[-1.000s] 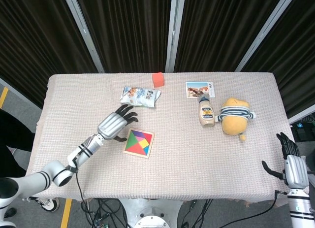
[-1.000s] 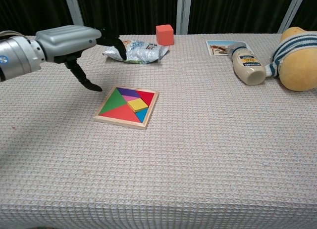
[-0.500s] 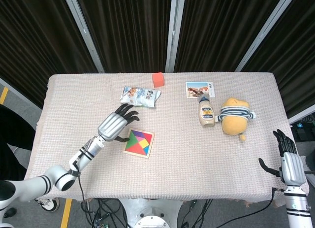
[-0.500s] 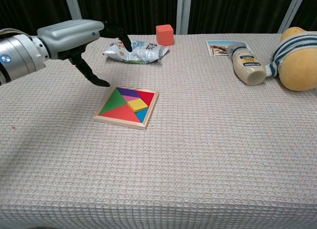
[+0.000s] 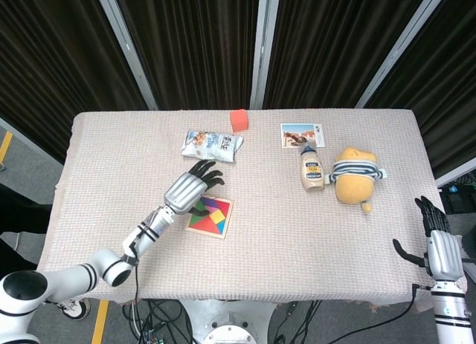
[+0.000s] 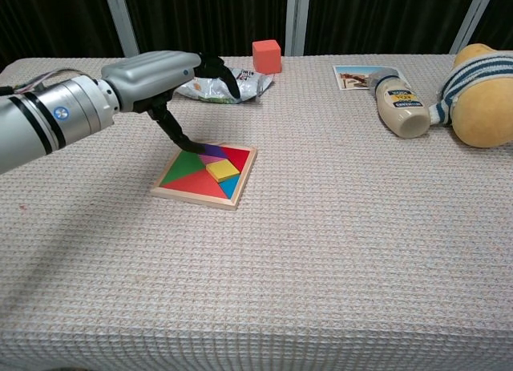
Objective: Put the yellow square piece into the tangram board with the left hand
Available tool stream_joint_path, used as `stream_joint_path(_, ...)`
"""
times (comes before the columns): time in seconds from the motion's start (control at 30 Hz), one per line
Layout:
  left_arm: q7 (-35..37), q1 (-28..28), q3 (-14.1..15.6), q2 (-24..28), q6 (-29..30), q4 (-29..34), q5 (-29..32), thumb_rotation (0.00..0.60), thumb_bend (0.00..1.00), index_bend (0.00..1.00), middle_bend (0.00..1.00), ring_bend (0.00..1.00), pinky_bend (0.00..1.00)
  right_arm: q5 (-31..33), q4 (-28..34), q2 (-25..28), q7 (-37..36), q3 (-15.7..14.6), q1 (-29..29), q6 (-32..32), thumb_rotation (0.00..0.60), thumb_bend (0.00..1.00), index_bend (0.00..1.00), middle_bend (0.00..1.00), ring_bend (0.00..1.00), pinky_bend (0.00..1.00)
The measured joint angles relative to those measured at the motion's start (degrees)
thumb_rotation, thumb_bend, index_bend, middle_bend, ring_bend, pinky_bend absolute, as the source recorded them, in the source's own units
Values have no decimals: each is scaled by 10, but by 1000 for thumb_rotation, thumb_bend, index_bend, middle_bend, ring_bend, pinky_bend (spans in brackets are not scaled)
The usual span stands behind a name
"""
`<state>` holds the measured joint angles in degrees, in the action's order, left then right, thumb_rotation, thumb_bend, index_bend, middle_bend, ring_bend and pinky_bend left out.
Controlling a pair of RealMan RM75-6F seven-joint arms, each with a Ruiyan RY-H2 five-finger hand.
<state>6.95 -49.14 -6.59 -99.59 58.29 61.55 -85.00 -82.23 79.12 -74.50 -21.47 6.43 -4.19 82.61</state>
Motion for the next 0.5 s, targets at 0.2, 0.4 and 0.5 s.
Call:
stream_joint_path(0.2, 13, -4, 0, -20, -8, -25, 1, 600, 42, 259, 182, 0, 40, 2, -5, -2, -3, -1, 0, -3, 600, 176, 0, 0, 0, 0)
stream_joint_path(0.4, 17, -15, -5, -39, -14, -41, -1, 600, 42, 259, 182, 0, 40, 1, -7, -4, -5, -2, 0, -4, 600, 176, 0, 0, 0, 0)
stream_joint_path(0.5, 20, -15, -2, -43, -17, -49, -1, 600, 42, 259, 182, 0, 40, 2, -9, -4, -8, -2, 2, -2, 600, 176, 0, 0, 0, 0)
